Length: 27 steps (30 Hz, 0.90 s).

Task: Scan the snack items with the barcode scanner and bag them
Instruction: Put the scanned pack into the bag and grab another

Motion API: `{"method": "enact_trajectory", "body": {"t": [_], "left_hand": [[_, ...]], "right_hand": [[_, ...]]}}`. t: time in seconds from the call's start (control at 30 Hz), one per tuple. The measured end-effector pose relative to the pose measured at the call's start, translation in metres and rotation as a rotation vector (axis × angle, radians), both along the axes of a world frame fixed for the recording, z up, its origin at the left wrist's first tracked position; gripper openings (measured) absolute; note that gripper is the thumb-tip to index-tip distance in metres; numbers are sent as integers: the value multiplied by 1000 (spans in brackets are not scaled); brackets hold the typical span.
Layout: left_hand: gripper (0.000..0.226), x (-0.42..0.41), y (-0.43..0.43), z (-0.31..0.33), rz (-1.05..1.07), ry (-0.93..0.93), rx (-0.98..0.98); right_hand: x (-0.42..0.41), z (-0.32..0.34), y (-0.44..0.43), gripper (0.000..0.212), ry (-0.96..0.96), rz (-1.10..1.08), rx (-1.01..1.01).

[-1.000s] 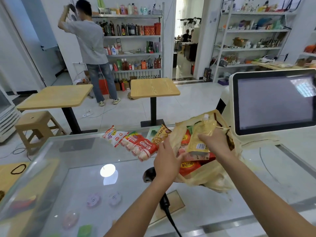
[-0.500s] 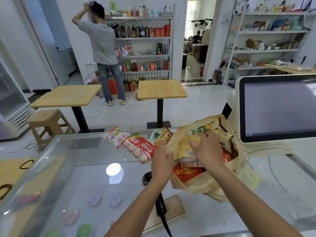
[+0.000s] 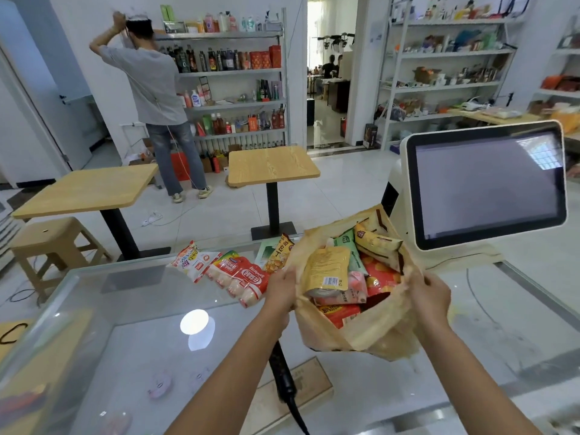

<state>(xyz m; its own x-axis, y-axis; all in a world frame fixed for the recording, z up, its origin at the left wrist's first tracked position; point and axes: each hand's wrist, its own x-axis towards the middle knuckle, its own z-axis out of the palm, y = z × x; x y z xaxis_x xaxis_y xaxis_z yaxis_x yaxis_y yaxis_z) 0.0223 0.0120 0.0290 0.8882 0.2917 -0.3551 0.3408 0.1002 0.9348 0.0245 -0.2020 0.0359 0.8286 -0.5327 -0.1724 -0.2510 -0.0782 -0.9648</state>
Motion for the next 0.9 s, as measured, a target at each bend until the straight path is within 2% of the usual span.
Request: {"method": "enact_trajectory", "body": {"t": [0.1,0.2,0.27,0.4,0.57,0.73,0.83,0.9], "left_hand": [[28,12,-1,30,-7,-116,-340],[32,23,-6,64,-82,-319,-446],[33,26,-6,61,-67,-339,-470],[25,12,0,18,-1,-178,-470],[20,2,4,-1,15,-41,-343],[22,-13,14,-9,-57,-8,-125],[22,-18,19,4,-75,-18,-87],[25,-11,22,30,-42,-141,-109]], "right_hand": [[9,44,-18,18,-118,-70,411],[21,98,-35,29,-321,-61,468],[23,105,-43,28,-405,-72,513],[11,53,-48,15,-260,-116,529],[-3,18,-35,13,-83,-166,378],[-17,14,-16,20,-77,-152,258],[-19,25,-10,22,-20,-122,312],[-13,52,-17,10,-137,-80,383]]}}
